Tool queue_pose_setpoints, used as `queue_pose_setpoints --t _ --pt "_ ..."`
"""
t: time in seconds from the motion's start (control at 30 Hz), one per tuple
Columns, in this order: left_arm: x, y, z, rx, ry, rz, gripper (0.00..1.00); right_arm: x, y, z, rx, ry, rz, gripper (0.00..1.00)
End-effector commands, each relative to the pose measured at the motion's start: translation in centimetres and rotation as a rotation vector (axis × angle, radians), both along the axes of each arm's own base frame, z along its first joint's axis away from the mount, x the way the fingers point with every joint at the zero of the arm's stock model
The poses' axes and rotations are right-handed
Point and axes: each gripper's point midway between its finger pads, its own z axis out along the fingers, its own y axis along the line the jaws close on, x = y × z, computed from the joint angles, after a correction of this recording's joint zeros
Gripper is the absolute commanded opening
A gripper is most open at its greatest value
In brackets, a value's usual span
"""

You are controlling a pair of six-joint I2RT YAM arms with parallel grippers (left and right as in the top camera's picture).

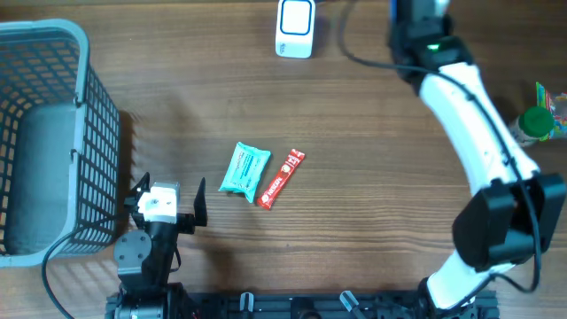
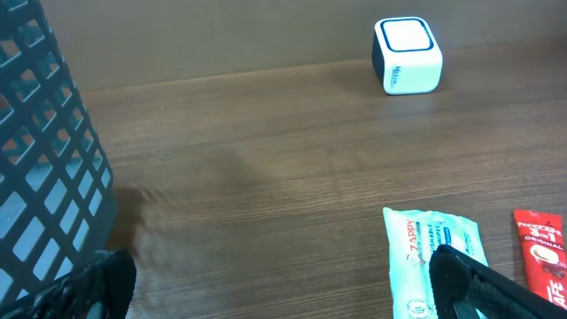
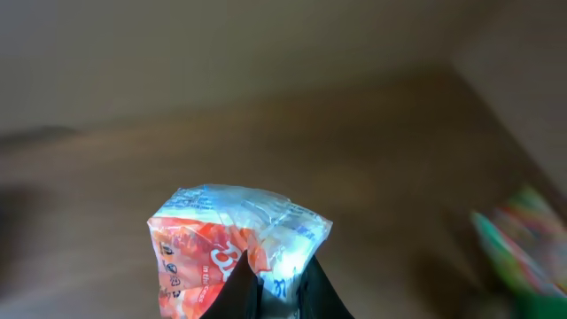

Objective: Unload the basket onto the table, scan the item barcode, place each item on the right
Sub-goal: 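Carry the Kleenex pack right and drop it beside the jar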

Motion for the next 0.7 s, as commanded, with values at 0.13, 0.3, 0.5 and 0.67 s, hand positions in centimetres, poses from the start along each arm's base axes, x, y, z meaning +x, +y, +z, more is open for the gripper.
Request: queue_pose_setpoints --t 0.13,0.3,0.5,0.67 --pt "0.0 -0.3 -0.1 0.009 -0.003 -0.017 1.00 0.2 -14.4 -10.9 0.170 0.025 -0.158 0.04" --pt "0.0 -0.3 -0.1 0.009 -0.003 -0.017 1.00 -0.5 -18.6 -16.0 0.151 0.083 -0.240 0.26" --pt "0.0 -0.3 -0.1 0.009 -0.003 -0.017 1.00 0.1 -16.4 -12.4 0.156 0.079 -0.159 1.00" --pt "0.0 -0.3 -0.1 0.009 -0.003 -0.017 1.00 -1.4 -2.9 -4.3 0.458 0.053 0.200 1.00"
